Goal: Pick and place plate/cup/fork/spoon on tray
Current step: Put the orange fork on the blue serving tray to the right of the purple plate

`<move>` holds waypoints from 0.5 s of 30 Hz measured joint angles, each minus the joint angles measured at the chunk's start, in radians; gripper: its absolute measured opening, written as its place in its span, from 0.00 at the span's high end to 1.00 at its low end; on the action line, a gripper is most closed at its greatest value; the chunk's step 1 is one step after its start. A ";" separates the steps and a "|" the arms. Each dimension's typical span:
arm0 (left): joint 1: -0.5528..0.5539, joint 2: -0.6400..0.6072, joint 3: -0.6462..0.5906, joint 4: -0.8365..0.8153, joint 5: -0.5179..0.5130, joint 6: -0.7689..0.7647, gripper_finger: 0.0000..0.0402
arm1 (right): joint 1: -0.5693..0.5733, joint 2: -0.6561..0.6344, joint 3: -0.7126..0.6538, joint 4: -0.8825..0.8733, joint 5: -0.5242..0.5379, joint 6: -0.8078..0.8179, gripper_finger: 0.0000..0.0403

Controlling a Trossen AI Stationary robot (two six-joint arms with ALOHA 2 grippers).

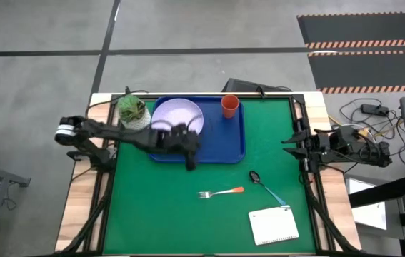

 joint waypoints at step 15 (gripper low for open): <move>-0.302 -0.094 -0.168 0.185 -0.006 0.116 1.00 | 0.008 0.497 -0.040 0.461 -0.011 0.135 0.80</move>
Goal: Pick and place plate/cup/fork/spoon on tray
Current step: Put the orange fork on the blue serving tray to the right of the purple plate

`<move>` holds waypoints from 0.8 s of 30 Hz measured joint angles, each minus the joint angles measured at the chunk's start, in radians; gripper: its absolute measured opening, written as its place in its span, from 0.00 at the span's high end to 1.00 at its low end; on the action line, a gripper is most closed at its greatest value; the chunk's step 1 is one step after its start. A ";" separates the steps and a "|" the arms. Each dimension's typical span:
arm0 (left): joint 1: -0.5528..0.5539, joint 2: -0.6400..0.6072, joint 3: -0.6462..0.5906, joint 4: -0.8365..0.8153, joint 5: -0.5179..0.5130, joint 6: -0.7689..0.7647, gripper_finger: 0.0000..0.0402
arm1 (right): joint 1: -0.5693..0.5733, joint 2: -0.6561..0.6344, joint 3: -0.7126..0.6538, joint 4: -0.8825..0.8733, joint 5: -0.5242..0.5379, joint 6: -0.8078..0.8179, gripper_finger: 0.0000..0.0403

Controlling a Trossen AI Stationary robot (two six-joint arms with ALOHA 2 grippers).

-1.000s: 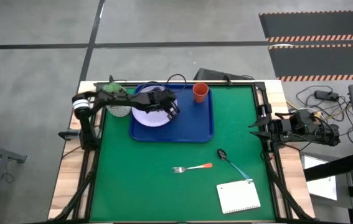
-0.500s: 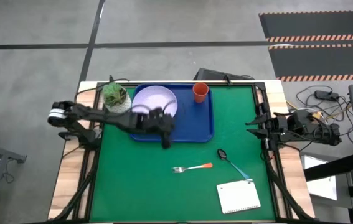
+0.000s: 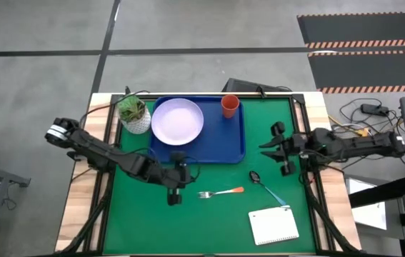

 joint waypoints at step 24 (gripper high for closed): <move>-0.016 -0.413 -0.602 0.655 -0.024 -0.026 1.00 | 0.425 0.563 0.176 0.152 0.286 0.335 0.80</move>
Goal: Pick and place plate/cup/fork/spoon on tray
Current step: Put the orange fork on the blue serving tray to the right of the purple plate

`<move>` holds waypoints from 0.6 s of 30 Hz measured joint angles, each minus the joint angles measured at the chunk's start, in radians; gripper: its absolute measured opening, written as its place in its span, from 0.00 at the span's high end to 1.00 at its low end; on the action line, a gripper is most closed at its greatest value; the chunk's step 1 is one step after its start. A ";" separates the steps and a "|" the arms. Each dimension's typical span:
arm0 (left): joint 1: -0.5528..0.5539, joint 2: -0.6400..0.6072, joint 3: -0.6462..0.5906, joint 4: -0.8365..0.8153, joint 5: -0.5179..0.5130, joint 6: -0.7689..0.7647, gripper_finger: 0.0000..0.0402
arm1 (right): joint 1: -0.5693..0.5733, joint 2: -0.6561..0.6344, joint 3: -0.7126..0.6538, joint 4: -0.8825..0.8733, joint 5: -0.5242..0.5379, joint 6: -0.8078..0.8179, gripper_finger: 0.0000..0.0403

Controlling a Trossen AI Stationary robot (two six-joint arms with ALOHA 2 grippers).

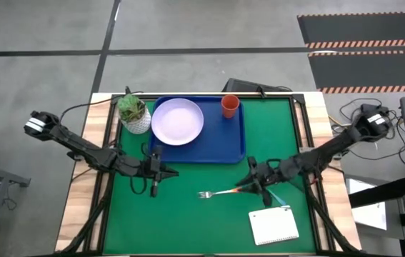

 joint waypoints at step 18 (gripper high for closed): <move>0.020 -0.089 -0.042 -0.014 -0.098 0.109 1.00 | 0.117 0.371 0.580 -1.024 0.186 0.309 0.80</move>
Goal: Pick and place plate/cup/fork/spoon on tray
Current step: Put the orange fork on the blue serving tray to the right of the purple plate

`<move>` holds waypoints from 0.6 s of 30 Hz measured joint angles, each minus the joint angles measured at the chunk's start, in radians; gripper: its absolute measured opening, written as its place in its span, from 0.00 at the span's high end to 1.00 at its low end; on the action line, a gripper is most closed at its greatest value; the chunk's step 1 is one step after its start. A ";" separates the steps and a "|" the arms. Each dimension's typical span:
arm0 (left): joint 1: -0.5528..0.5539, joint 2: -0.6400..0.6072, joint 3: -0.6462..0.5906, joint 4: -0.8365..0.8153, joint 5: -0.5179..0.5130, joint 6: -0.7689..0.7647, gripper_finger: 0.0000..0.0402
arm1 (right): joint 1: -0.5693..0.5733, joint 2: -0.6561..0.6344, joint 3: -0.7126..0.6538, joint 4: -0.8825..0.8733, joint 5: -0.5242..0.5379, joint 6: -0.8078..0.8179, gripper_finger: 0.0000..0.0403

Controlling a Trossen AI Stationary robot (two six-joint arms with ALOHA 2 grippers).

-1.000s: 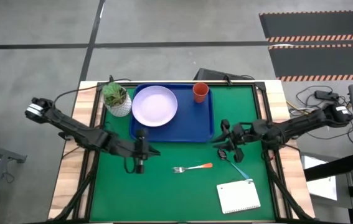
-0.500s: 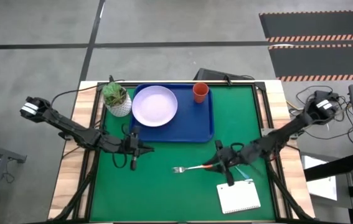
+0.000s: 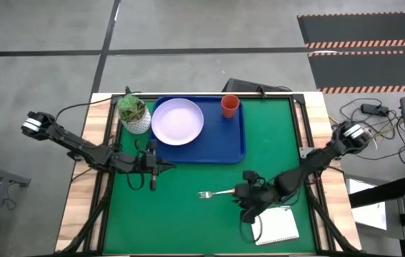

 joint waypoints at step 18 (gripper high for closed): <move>0.016 -0.037 0.001 0.011 -0.023 0.102 1.00 | -0.043 0.294 0.293 -0.101 -0.022 -0.185 0.80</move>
